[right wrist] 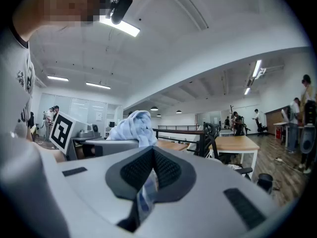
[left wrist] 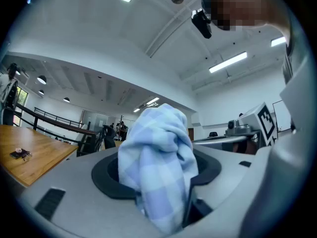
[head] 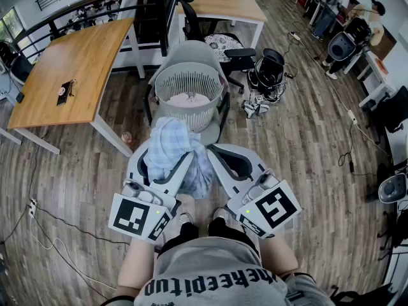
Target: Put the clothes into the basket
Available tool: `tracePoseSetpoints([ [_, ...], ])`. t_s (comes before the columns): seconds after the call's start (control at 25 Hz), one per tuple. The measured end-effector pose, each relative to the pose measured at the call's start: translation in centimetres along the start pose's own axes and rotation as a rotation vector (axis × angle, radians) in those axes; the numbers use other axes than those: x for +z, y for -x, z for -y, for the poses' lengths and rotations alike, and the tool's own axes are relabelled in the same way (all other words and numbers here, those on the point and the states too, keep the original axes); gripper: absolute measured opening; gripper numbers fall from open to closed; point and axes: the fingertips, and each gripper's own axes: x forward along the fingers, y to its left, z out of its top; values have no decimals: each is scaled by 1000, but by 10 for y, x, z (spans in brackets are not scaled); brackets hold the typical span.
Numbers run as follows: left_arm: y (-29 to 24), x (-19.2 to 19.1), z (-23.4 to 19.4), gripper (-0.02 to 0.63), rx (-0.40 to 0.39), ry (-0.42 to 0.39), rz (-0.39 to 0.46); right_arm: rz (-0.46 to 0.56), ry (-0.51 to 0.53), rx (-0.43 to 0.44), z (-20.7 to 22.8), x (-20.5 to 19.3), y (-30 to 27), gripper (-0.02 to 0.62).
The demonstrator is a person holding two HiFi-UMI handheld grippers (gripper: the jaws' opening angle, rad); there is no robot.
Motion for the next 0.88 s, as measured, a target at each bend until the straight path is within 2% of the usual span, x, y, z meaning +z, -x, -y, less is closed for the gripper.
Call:
tracePoseSetpoints([
  [0.4, -2, -1, -4, 275, -22, -1, -3, -2, 7, -21, -1, 0, -4, 8],
  [0.88, 11, -7, -30, 275, -54, 1, -18, -25, 9, -65, -18, -7, -28, 9],
])
